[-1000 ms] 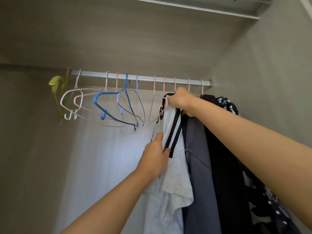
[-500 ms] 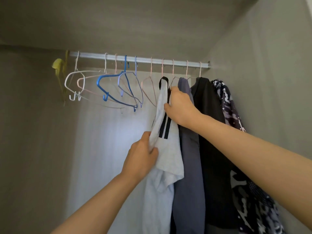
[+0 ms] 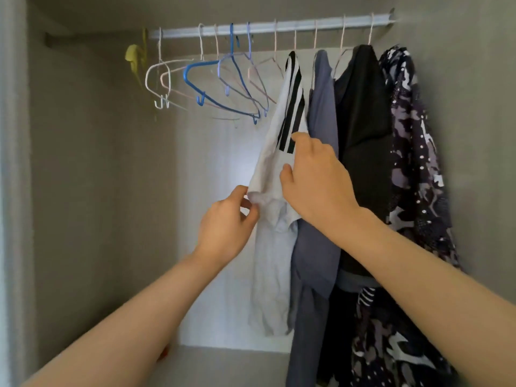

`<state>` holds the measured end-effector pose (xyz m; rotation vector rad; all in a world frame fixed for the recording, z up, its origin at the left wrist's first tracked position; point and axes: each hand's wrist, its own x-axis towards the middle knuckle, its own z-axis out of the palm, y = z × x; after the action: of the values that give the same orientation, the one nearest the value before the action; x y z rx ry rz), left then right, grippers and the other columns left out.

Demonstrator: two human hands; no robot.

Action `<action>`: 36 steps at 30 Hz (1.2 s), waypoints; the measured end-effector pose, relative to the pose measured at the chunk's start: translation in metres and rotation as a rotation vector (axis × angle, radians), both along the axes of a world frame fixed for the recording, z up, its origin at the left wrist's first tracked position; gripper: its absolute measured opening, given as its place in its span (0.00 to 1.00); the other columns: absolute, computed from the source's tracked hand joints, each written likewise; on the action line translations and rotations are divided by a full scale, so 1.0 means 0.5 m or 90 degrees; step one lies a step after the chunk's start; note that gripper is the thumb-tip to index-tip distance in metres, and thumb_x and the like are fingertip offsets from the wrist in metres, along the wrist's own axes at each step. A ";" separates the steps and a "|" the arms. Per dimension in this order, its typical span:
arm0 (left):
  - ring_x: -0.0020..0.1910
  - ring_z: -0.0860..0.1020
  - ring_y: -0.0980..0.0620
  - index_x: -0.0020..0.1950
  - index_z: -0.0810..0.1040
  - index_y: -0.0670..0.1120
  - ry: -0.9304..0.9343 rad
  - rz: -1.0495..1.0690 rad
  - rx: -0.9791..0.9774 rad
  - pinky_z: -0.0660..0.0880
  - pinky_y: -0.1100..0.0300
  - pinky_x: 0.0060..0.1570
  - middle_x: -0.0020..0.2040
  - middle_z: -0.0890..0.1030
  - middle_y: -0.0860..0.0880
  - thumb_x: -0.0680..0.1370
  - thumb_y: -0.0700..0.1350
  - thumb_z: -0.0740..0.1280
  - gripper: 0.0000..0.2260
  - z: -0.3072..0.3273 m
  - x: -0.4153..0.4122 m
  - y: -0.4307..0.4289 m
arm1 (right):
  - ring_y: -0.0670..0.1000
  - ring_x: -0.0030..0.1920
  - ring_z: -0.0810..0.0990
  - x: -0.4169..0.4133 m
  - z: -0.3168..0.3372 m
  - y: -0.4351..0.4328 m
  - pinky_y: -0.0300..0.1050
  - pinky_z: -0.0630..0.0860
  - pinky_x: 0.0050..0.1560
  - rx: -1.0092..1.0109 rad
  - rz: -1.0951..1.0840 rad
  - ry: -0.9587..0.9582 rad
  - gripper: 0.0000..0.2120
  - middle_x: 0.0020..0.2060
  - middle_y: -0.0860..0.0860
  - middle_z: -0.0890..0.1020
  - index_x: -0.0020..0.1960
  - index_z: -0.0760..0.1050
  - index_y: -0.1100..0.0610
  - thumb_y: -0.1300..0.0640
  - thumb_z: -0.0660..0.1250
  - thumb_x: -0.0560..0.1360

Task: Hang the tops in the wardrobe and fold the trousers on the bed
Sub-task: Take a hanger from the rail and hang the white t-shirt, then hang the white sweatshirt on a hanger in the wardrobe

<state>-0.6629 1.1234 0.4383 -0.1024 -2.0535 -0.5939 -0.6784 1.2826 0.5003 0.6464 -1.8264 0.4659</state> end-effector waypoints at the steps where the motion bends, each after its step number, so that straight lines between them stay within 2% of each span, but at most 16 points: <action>1: 0.41 0.81 0.51 0.53 0.73 0.53 -0.008 0.021 -0.003 0.77 0.54 0.43 0.46 0.82 0.58 0.80 0.48 0.62 0.03 -0.008 0.018 0.006 | 0.57 0.57 0.74 0.008 -0.024 0.002 0.50 0.74 0.51 -0.011 0.025 -0.008 0.19 0.57 0.57 0.76 0.67 0.66 0.60 0.54 0.58 0.78; 3: 0.46 0.81 0.52 0.61 0.74 0.51 -0.027 0.061 -0.014 0.77 0.53 0.48 0.48 0.82 0.58 0.81 0.49 0.62 0.10 -0.031 0.056 0.018 | 0.58 0.60 0.73 0.021 -0.080 0.005 0.51 0.71 0.56 -0.002 0.064 -0.026 0.22 0.60 0.57 0.75 0.67 0.67 0.61 0.50 0.55 0.78; 8: 0.50 0.81 0.48 0.64 0.74 0.48 -0.067 0.187 -0.090 0.77 0.50 0.50 0.51 0.83 0.53 0.81 0.47 0.60 0.12 -0.129 0.160 0.036 | 0.60 0.59 0.74 0.035 -0.237 0.006 0.54 0.72 0.56 0.052 0.139 -0.083 0.21 0.58 0.59 0.76 0.68 0.68 0.62 0.55 0.62 0.78; 12: 0.47 0.80 0.45 0.63 0.75 0.47 -0.078 0.288 -0.118 0.77 0.49 0.45 0.47 0.83 0.50 0.81 0.48 0.61 0.12 -0.239 0.250 0.044 | 0.63 0.54 0.76 0.068 -0.343 0.001 0.58 0.74 0.52 0.108 0.202 -0.129 0.19 0.53 0.61 0.78 0.64 0.70 0.63 0.57 0.64 0.75; 15: 0.44 0.80 0.45 0.62 0.76 0.48 -0.112 0.359 -0.144 0.77 0.51 0.40 0.45 0.82 0.48 0.81 0.50 0.59 0.13 -0.327 0.321 0.049 | 0.64 0.48 0.78 0.108 -0.427 -0.016 0.55 0.75 0.48 0.152 0.266 -0.136 0.18 0.47 0.60 0.80 0.60 0.73 0.64 0.59 0.68 0.72; 17: 0.42 0.80 0.45 0.61 0.77 0.47 -0.134 0.407 -0.141 0.78 0.52 0.38 0.43 0.83 0.48 0.81 0.48 0.63 0.11 -0.385 0.372 0.055 | 0.64 0.46 0.79 0.140 -0.480 -0.029 0.54 0.76 0.46 0.176 0.322 -0.149 0.19 0.45 0.61 0.81 0.60 0.74 0.65 0.60 0.70 0.71; 20: 0.41 0.80 0.46 0.62 0.78 0.47 -0.183 0.474 -0.069 0.78 0.53 0.39 0.43 0.82 0.48 0.81 0.46 0.64 0.11 -0.471 0.451 0.060 | 0.63 0.48 0.79 0.188 -0.547 -0.047 0.55 0.76 0.48 0.217 0.408 -0.185 0.19 0.48 0.61 0.81 0.62 0.73 0.65 0.60 0.68 0.73; 24: 0.44 0.78 0.52 0.65 0.76 0.50 -0.291 0.549 0.037 0.74 0.58 0.44 0.49 0.82 0.51 0.82 0.48 0.62 0.12 -0.577 0.563 0.064 | 0.60 0.53 0.78 0.254 -0.635 -0.077 0.53 0.75 0.51 0.275 0.510 -0.226 0.19 0.53 0.60 0.80 0.65 0.72 0.64 0.60 0.66 0.76; 27: 0.42 0.76 0.52 0.65 0.76 0.49 -0.340 0.609 0.124 0.70 0.59 0.43 0.47 0.78 0.52 0.82 0.47 0.62 0.13 -0.643 0.653 0.073 | 0.60 0.52 0.78 0.313 -0.701 -0.117 0.54 0.77 0.51 0.323 0.586 -0.259 0.17 0.52 0.59 0.80 0.63 0.72 0.65 0.61 0.66 0.76; 29: 0.46 0.78 0.48 0.64 0.76 0.48 -0.370 0.645 0.152 0.72 0.57 0.44 0.45 0.77 0.53 0.81 0.47 0.63 0.12 -0.686 0.706 0.073 | 0.60 0.50 0.78 0.359 -0.746 -0.151 0.56 0.77 0.49 0.367 0.630 -0.269 0.15 0.49 0.59 0.80 0.61 0.73 0.65 0.61 0.66 0.76; 31: 0.48 0.78 0.48 0.64 0.77 0.48 -0.396 0.681 0.186 0.75 0.54 0.45 0.46 0.80 0.51 0.82 0.47 0.62 0.12 -0.725 0.751 0.065 | 0.61 0.47 0.78 0.405 -0.789 -0.187 0.56 0.77 0.46 0.412 0.669 -0.265 0.13 0.46 0.59 0.80 0.57 0.74 0.65 0.61 0.66 0.75; 36: 0.42 0.78 0.50 0.61 0.77 0.49 -0.425 0.762 0.288 0.75 0.54 0.39 0.43 0.80 0.50 0.81 0.46 0.62 0.10 -0.829 0.853 0.024 | 0.60 0.49 0.79 0.512 -0.893 -0.284 0.51 0.76 0.49 0.528 0.760 -0.283 0.14 0.48 0.59 0.81 0.58 0.75 0.65 0.62 0.67 0.74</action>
<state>-0.2365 1.1355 0.0241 1.6472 -2.0493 -0.2910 -0.4225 1.1405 0.0538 2.3996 -1.8299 0.6211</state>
